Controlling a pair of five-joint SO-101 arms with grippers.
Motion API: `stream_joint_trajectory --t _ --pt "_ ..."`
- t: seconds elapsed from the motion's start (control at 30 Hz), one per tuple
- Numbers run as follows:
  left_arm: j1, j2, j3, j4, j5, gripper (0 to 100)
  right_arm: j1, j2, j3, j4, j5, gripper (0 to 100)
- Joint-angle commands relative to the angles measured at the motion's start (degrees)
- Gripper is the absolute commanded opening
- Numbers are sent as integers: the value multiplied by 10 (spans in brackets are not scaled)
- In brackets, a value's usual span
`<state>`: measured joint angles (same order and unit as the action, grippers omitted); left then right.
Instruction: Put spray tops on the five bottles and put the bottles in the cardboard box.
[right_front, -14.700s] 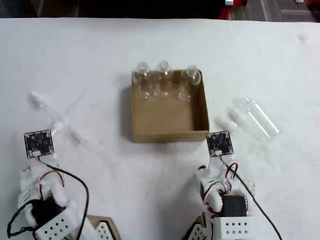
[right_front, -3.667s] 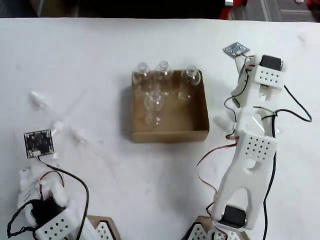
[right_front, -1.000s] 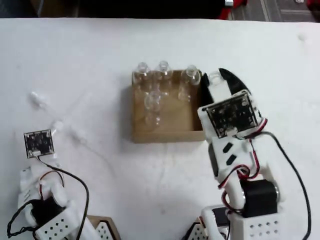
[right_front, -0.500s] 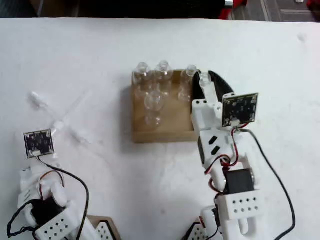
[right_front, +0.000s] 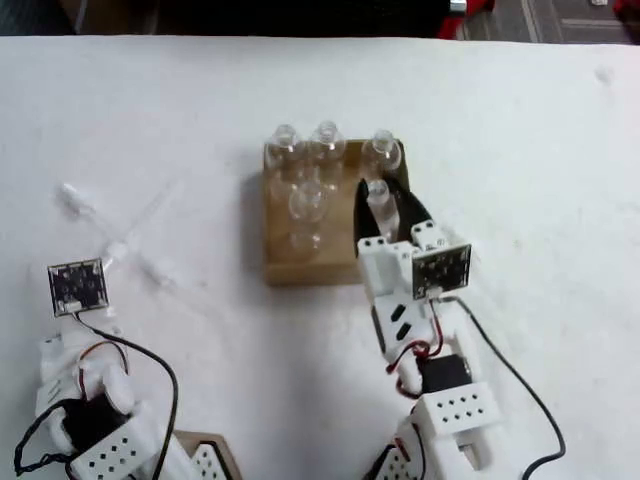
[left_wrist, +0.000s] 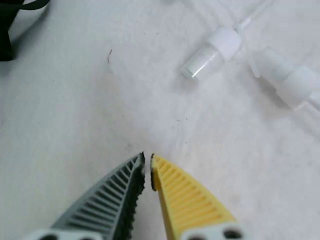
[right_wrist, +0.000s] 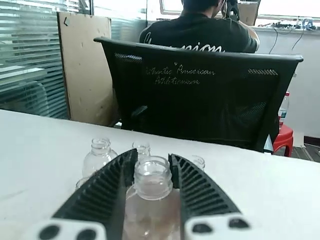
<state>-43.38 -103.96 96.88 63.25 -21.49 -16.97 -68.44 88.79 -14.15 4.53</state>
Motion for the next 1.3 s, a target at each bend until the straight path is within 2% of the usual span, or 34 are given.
stream_joint_trajectory --t 0.0,0.2,0.5,1.0,1.2,1.27 --pt "7 -6 -2 1 -1 31 -7 -5 5 -20 -5 18" --pt "7 -6 -2 1 -1 31 -6 66 1 -24 -5 17" --pt "7 -6 -2 2 -1 31 4 252 -32 -167 -5 18" --pt "7 -6 -2 1 -1 31 4 261 -7 -181 -1 20" --pt "7 -6 -2 1 -1 31 4 261 -6 -177 -1 163" --pt "7 -6 -2 1 -1 31 4 261 -4 -177 -1 181"
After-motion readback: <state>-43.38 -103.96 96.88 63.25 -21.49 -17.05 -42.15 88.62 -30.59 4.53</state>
